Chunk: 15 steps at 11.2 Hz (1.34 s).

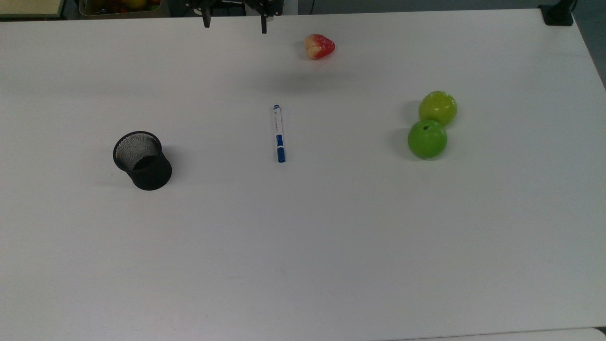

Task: Place marker
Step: 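Move the gripper down over the white blue-capped marker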

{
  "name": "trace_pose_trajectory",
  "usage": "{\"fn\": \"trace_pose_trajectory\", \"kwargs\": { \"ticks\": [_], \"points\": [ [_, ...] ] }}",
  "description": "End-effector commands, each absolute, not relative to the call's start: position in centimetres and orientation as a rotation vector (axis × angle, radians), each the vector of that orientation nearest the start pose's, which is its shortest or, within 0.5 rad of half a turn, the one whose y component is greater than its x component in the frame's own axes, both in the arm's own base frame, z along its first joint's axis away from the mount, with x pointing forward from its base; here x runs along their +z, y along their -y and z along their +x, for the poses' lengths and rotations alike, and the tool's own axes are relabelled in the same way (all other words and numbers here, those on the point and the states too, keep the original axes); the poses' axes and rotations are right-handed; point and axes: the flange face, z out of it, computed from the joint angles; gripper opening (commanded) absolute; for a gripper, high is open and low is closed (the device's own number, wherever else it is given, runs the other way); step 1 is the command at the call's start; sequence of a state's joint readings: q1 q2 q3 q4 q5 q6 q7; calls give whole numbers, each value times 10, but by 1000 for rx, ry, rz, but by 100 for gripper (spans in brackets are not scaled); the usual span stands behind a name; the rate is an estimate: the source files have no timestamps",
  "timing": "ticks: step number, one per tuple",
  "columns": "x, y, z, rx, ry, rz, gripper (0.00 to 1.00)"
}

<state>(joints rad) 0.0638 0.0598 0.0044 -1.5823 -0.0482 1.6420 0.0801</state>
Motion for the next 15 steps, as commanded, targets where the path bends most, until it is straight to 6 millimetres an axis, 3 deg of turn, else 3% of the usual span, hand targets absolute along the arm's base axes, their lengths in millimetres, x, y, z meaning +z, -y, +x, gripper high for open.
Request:
{"fn": "trace_pose_trajectory", "kwargs": {
  "ticks": [1, 10, 15],
  "points": [
    [589, -29, 574, 23, 14, -3186, 100],
    [579, -32, 584, -30, 27, -3182, 100],
    [507, -65, 596, -20, 114, -3177, 100]
  ]
}}
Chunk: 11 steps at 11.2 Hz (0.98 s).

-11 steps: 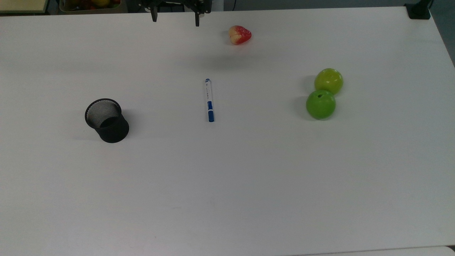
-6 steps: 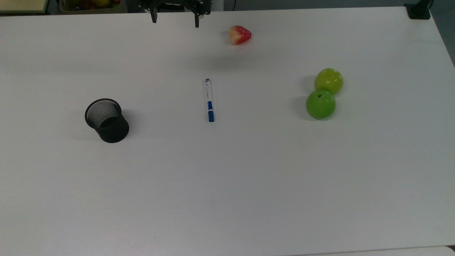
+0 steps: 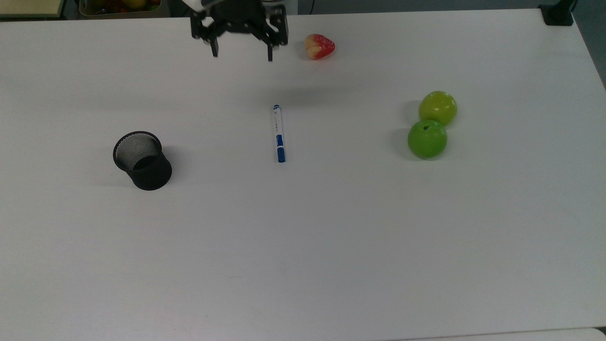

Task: Place marker
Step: 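Move the gripper down over the white blue-capped marker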

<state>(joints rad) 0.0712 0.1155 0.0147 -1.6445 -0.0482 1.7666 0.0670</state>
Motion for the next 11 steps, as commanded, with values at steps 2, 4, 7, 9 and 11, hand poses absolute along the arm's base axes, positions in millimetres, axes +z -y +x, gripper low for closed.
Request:
{"fn": "trace_pose_trajectory", "kwargs": {
  "ticks": [2, 4, 7, 9, 11],
  "points": [
    [472, -70, 598, -5, 154, -3202, 100],
    [433, -79, 598, 4, 191, -3211, 100],
    [382, -84, 612, 10, 206, -3200, 100],
    [360, -97, 616, 9, 236, -3196, 100],
    [345, -99, 620, 6, 166, -3202, 100]
  ]
}}
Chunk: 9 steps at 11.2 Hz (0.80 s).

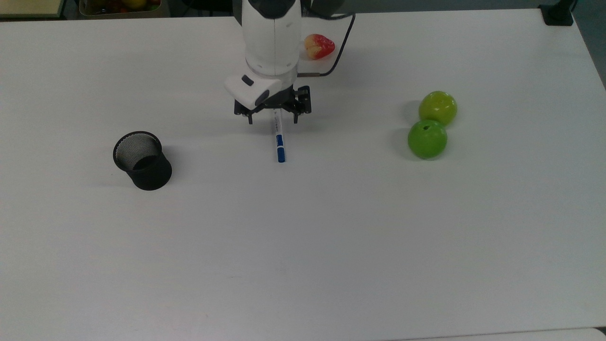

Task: Place marker
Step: 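Lower the gripper and close it around the marker's capped end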

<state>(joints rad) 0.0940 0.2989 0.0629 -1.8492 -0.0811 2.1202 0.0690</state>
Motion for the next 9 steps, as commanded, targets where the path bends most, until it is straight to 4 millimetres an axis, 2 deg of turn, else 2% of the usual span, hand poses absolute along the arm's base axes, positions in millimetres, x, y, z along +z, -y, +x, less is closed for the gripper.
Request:
{"fn": "trace_pose_trajectory", "kwargs": {
  "ticks": [1, 3, 5, 6, 9],
  "points": [
    [338, -100, 623, -6, 149, -3208, 100],
    [325, -101, 626, -16, 138, -3225, 100],
    [319, -100, 626, -8, 149, -3232, 100],
    [308, -101, 627, 15, 159, -3237, 99],
    [297, -109, 629, -8, 193, -3241, 87]
  ]
}}
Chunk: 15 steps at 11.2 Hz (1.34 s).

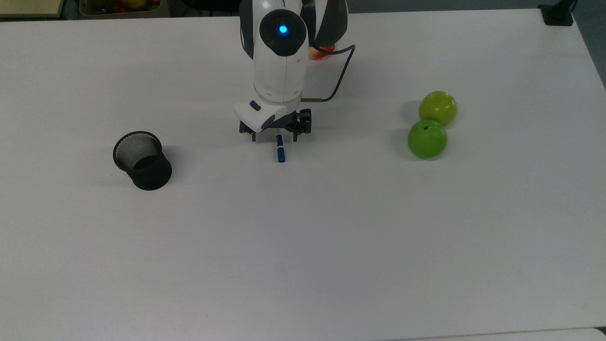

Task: Place marker
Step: 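Lower the gripper and close it around the marker's capped end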

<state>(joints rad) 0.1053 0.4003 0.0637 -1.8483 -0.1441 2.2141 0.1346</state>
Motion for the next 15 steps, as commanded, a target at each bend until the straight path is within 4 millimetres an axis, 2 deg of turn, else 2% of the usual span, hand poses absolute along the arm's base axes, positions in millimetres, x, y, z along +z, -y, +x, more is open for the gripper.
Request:
{"fn": "trace_pose_trajectory", "kwargs": {
  "ticks": [1, 2, 3, 4, 9, 10, 13, 15],
  "points": [
    [298, -109, 629, -10, 193, -3241, 79],
    [298, -109, 629, -10, 193, -3242, 72],
    [298, -108, 629, -10, 191, -3242, 59],
    [298, -109, 629, -10, 193, -3241, 49],
    [299, -110, 629, -13, 193, -3241, 17],
    [299, -110, 629, -11, 192, -3241, 13],
    [301, -110, 629, -13, 194, -3242, 9],
    [321, -109, 630, -38, 187, -3243, 9]
  ]
}}
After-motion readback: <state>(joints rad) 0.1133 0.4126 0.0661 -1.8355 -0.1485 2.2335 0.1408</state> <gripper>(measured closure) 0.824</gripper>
